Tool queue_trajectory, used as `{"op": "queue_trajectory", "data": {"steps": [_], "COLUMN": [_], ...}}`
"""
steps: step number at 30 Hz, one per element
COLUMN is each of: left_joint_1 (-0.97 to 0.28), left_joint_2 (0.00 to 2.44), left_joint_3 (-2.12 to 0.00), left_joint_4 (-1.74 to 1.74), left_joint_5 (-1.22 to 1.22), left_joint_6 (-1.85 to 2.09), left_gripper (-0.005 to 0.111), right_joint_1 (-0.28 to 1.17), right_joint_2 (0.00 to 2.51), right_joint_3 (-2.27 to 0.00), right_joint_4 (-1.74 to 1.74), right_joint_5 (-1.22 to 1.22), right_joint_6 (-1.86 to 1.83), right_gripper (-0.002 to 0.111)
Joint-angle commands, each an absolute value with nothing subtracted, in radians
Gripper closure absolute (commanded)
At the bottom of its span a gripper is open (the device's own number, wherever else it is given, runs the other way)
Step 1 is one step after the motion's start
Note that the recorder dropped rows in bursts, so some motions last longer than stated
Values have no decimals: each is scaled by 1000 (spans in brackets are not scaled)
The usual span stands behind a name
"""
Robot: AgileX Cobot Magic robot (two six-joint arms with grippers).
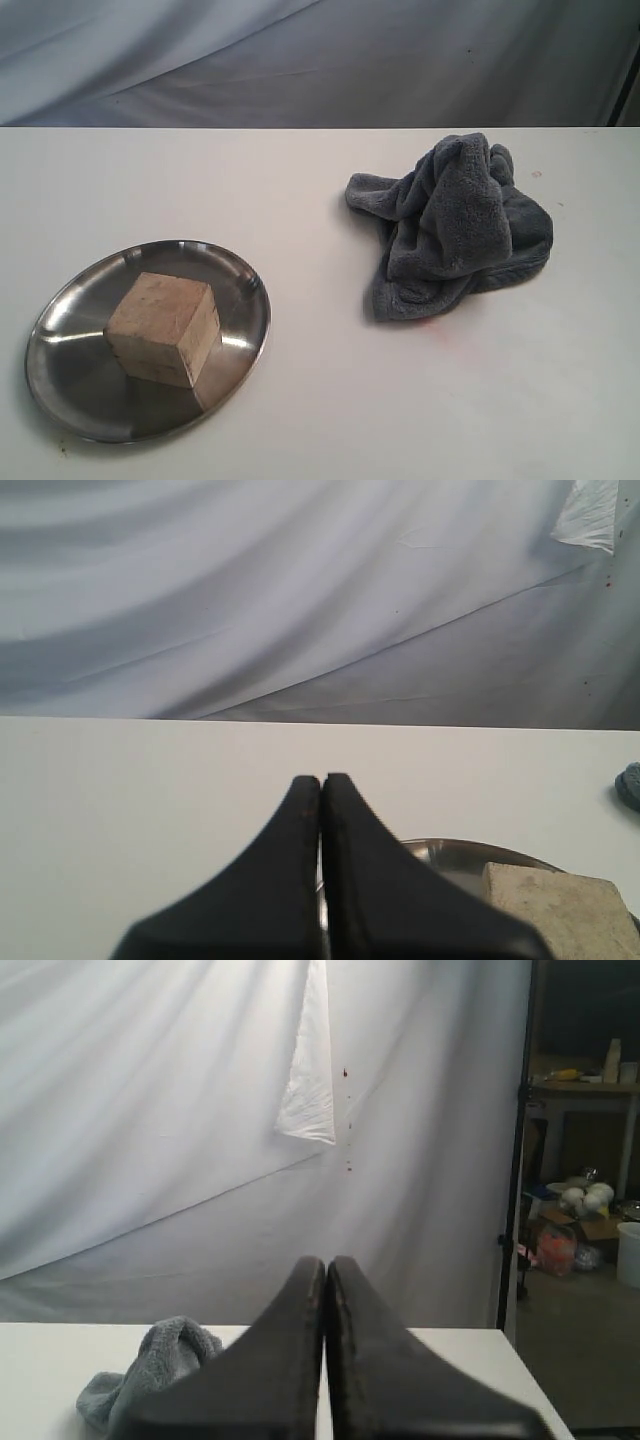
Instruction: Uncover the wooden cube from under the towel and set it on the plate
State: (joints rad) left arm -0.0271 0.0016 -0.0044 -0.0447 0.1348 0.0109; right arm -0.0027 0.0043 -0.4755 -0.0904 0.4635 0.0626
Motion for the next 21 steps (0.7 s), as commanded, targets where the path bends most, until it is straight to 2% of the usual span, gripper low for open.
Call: {"op": "queue_trajectory", "data": {"steps": [1,10,21], "left_joint_1": [-28,-28,-28], "left_joint_2": [0,0,0], "left_joint_3": [0,0,0], "left_joint_4": [-44,-44,-44], "left_joint_5": [133,133,133], "left_joint_6": [11,8,10], "left_gripper": [105,105,105], "right_joint_1": [-11,-11,-11], "right_joint_2": [0,0,0], "right_joint_3": [-397,-196,-54], "right_joint_4": [-63,121,16], "right_joint_5": [478,299,103], "right_joint_6": [22,22,-16], "right_gripper": [108,108,108]}}
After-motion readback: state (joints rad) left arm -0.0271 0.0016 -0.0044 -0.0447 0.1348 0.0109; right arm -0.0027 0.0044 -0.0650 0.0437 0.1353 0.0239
